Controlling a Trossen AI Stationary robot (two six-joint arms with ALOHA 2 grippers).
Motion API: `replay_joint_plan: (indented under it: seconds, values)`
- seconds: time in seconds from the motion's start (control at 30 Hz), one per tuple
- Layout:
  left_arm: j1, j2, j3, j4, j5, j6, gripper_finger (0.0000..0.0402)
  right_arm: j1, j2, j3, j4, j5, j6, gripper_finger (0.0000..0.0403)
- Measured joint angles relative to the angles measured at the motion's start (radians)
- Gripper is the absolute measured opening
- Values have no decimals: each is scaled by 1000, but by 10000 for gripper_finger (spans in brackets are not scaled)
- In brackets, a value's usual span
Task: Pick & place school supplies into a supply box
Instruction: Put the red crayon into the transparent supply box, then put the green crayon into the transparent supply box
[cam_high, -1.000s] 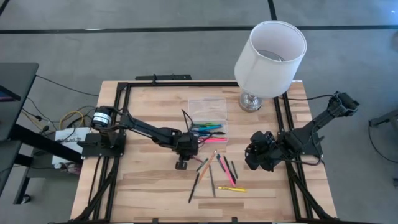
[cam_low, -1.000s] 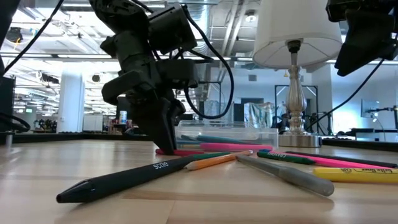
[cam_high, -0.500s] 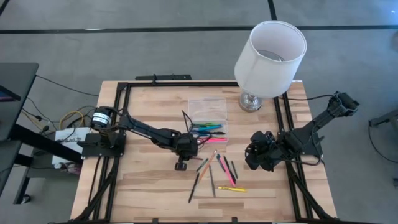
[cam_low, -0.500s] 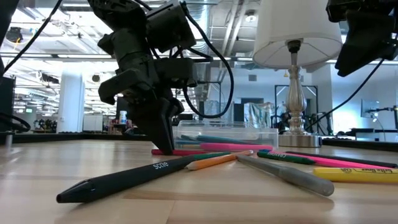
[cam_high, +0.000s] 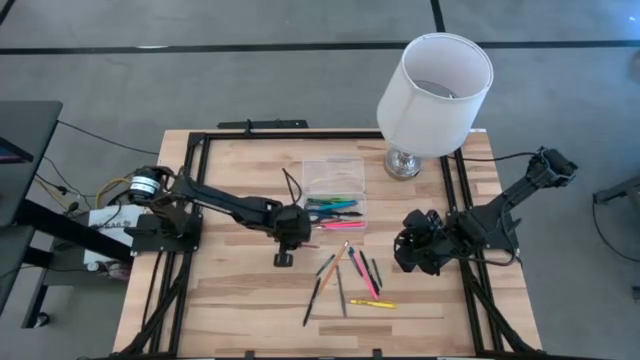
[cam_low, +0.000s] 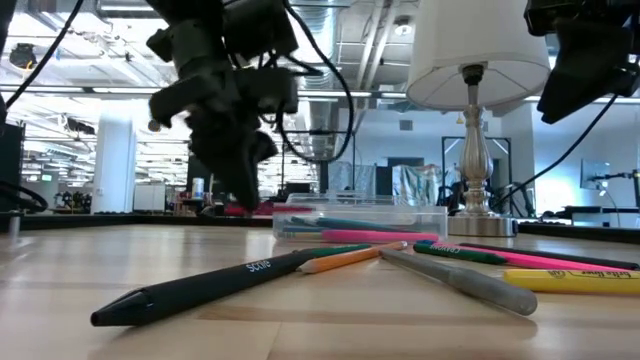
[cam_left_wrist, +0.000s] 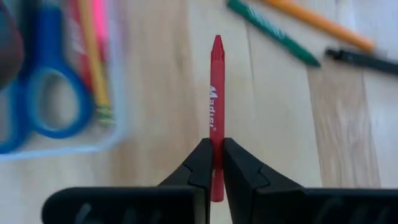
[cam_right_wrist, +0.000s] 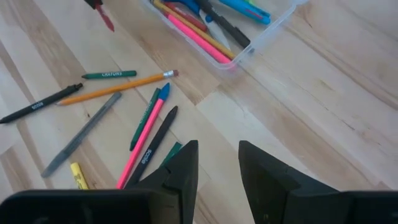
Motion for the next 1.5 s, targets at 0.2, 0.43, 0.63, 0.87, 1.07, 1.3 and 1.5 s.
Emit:
replay_joint_plan:
  seconds: [0.2,0.43,0.63,0.87,1.07,1.3,1.5]
  values:
    - [66,-39,3,82,-76,1,15,0,0,0,1,16,0,108]
    - [182,10,4,198,-129,103,15,0,0,0,6,53,5,108]
    - [244,20,5,208,-138,160,15,0,0,0,20,53,8,108]
    - [264,20,5,216,-144,242,23,0,0,0,26,53,9,108]
    - [263,20,5,239,-120,276,55,0,0,0,27,54,9,108]
    - [263,18,5,241,-144,234,86,0,0,0,36,56,52,108]
    - [251,-9,6,227,-21,94,85,-1,15,1,66,-62,185,108]
